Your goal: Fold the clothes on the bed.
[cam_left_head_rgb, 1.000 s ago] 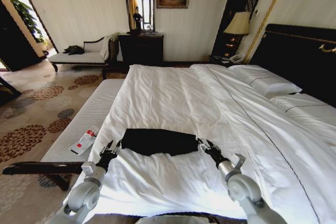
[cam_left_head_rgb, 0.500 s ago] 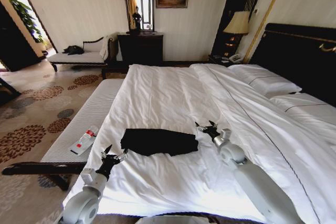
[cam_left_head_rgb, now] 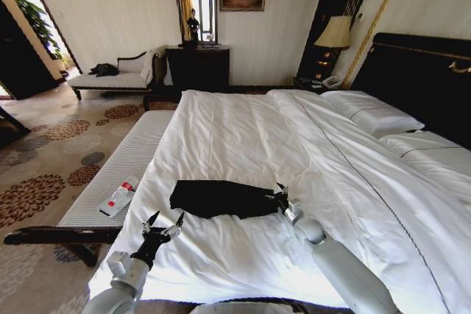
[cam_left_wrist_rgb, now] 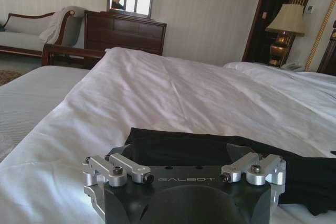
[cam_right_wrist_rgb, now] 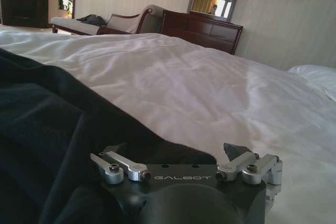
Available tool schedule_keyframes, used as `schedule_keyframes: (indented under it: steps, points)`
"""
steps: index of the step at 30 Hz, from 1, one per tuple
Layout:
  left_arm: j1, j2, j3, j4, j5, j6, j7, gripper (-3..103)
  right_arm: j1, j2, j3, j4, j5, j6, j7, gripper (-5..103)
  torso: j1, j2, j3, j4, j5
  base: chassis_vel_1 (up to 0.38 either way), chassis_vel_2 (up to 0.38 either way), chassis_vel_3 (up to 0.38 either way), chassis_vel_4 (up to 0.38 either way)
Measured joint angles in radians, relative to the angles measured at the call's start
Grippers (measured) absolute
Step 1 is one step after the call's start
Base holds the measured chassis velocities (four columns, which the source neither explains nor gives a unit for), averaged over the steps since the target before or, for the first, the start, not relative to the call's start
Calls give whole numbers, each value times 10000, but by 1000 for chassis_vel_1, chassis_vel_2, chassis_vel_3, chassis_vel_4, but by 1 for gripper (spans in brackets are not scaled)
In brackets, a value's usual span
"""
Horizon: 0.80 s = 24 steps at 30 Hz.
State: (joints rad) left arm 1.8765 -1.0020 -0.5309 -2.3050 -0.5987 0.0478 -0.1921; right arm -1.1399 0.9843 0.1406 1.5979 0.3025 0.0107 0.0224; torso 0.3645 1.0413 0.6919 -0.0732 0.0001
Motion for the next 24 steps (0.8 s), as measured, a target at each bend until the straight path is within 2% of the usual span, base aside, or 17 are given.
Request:
schedule_keyframes:
  steps: [5, 8, 9, 11, 12, 13, 14, 16, 22, 24]
  points:
    - [-29, -27, -6, 23, -6, 0, -5, 100, -712, 25, 509, 800, 13, 27, 110, 100, 0, 0, 0, -1, 0, 0, 0, 0, 0]
    - [18, -134, -7, 33, 57, -6, -13, 100, -1392, -17, 1045, 1831, 1498, -568, 400, 100, 0, 0, -1, -1, -2, 0, 0, 0, 0]
    - [18, -134, -7, 33, 57, -6, -13, 100, -1392, -17, 1045, 1831, 1498, -568, 400, 100, 0, 0, -1, -1, -2, 0, 0, 0, 0]
    - [129, -179, -3, -18, 91, -20, -13, 100, -1659, -39, 1192, 2424, 3705, -1546, 735, 100, -1, 1, 0, -2, -3, 0, 0, 0, 0]
    - [129, -179, -3, -18, 91, -20, -13, 100, -1659, -39, 1192, 2424, 3705, -1546, 735, 100, -1, 1, 0, -2, -3, 0, 0, 0, 0]
    - [208, -188, -2, -78, 114, -32, -11, 100, -1599, 89, 1289, 2710, 5626, -2430, 1223, 100, -1, 1, -1, -2, -1, 0, 0, 0, 0]
    - [249, -194, -3, -108, 135, -40, -11, 100, -1436, 214, 1365, 2753, 6672, -2870, 1497, 100, -1, 1, 0, -2, 0, 0, 0, 0, 0]
    - [373, -205, -42, -201, 178, -58, -14, 100, -1026, 458, 1510, 2586, 7899, -3274, 1860, 100, -1, 1, 0, 4, -2, 0, 0, 0, 0]
    - [525, -226, -244, -373, 188, -112, -20, 100, -887, 546, 1798, 2130, 8951, -3561, 2020, 100, 0, 1, 1, 0, 0, 0, 0, 0, 0]
    - [517, -234, -247, -373, 187, -135, -29, 100, -918, 548, 1848, 2052, 8960, -3560, 1987, 100, 0, 0, 1, 0, 0, 0, 0, 0, 0]
